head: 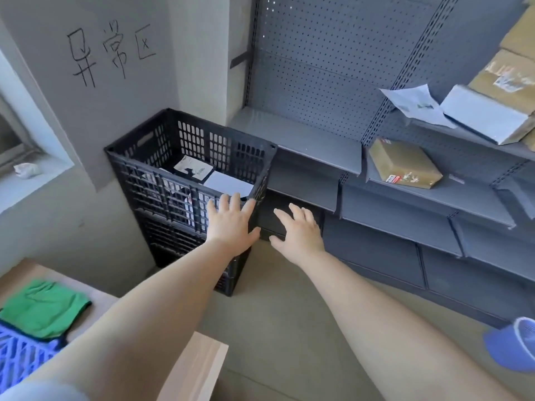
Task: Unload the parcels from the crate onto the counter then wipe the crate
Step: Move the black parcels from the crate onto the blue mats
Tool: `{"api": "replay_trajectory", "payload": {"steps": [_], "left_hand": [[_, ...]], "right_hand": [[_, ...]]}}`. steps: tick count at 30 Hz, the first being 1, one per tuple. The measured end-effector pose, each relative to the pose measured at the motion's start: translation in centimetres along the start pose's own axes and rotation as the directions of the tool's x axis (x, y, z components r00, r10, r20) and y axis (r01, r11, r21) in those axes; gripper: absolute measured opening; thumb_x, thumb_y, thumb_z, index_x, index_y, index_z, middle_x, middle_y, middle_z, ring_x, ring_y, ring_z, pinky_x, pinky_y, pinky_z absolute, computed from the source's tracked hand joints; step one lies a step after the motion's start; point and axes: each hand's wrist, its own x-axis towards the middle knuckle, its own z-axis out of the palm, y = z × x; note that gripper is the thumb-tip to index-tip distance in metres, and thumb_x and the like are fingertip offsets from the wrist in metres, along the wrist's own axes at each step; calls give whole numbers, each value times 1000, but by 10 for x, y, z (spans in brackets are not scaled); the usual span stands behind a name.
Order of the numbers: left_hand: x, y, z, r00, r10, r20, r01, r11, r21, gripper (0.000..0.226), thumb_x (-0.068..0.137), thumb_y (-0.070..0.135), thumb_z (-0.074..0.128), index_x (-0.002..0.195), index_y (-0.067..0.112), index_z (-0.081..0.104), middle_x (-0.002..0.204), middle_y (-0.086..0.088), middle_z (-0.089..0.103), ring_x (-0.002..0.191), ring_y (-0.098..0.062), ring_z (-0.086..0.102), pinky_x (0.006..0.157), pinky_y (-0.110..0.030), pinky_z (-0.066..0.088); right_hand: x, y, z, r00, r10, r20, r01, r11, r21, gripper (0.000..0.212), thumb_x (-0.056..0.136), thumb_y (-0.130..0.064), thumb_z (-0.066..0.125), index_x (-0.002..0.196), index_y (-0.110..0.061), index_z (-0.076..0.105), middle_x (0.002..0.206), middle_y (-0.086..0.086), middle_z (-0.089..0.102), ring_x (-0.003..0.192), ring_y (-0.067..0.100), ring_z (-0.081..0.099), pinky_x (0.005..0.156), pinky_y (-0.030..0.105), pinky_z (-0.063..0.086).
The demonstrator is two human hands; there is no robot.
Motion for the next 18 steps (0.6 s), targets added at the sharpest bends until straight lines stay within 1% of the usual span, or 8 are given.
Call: {"api": "replay_trajectory", "payload": {"steps": [3,6,9,12,15,18], "left_hand": [[49,-7,3,999,-47,9,47,998,28,69,91,63,43,146,27,24,151,-12,29,138,-37,26,111,-58,23],[97,-13,9,994,-108,10,108,993,39,69,91,61,42,148,28,22,152,-11,28,139,-37,26,112,-59,22],[144,-23,21,980,-199,21,197,979,57,68,92,60,42,148,26,22,149,-10,31,136,-35,29,107,-53,28],[186,-37,39,950,-304,76,298,951,79,69,93,60,42,149,25,23,148,-10,34,130,-34,35,100,-48,32],[224,-48,60,914,-386,128,371,920,126,69,93,58,44,149,24,24,147,-10,35,128,-34,35,100,-49,33],[251,-51,80,845,-502,183,493,865,93,68,93,58,44,149,25,24,145,-9,36,129,-33,35,101,-50,32]], "right_hand": [[57,4,-6,997,-74,-21,74,997,1,68,92,-44,57,152,-31,29,162,3,19,148,31,10,118,50,22],[125,10,-19,984,-174,-38,173,985,-25,68,93,-42,58,152,-29,28,161,4,22,147,31,13,115,48,25],[196,15,-26,956,-292,-10,291,953,-81,67,94,-41,57,152,-28,27,160,4,23,146,31,14,114,48,26],[260,17,-18,917,-392,75,398,913,-92,65,95,-41,56,152,-27,27,159,4,23,146,31,15,114,47,26],[312,16,-1,863,-472,179,486,873,-46,66,95,-40,56,152,-26,27,159,5,23,146,31,14,113,46,26],[357,4,14,800,-533,274,548,836,26,66,94,-40,57,152,-28,28,160,4,21,146,29,12,113,45,26]]}}
